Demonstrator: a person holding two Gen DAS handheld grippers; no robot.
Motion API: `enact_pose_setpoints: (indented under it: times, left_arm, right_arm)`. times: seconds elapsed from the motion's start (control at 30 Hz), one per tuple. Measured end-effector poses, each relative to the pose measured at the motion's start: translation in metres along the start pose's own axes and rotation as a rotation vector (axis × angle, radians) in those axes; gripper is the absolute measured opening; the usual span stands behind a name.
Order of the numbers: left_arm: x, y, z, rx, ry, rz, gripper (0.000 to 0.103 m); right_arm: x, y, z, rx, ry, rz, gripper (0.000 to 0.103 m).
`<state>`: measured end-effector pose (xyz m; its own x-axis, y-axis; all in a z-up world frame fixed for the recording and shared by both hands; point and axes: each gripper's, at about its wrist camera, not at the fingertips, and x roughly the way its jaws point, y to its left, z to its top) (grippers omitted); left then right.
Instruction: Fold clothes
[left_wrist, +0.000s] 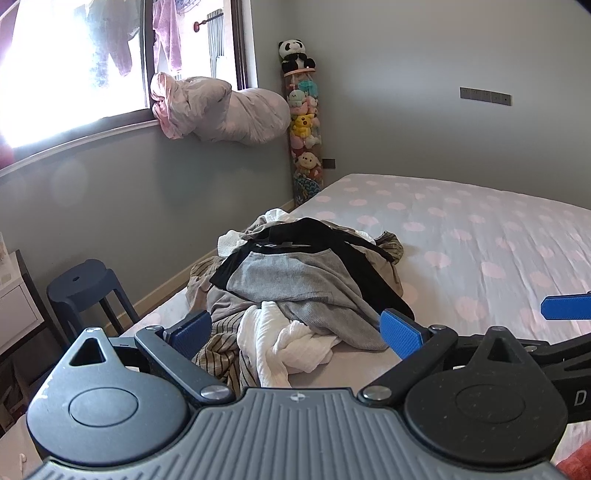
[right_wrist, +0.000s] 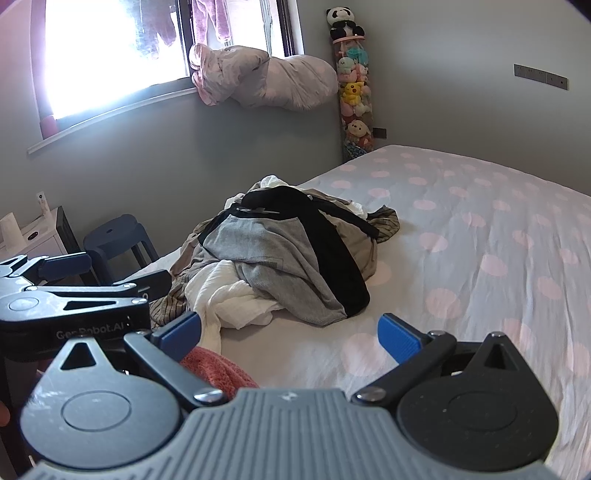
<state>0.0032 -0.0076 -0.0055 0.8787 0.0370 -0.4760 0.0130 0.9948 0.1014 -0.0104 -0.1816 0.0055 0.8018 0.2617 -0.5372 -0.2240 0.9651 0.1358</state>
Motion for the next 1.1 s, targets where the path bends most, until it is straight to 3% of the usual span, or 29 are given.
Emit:
enact_pose_setpoints:
  times: [1.1]
  left_arm:
    - [0.0086, -0.0044, -0.0064, 0.007, 0.039, 0.015, 0.099]
  right_arm:
    - [0.0052, -0.0030, -0.0029, 0.018, 0.016, 0.009, 0.102]
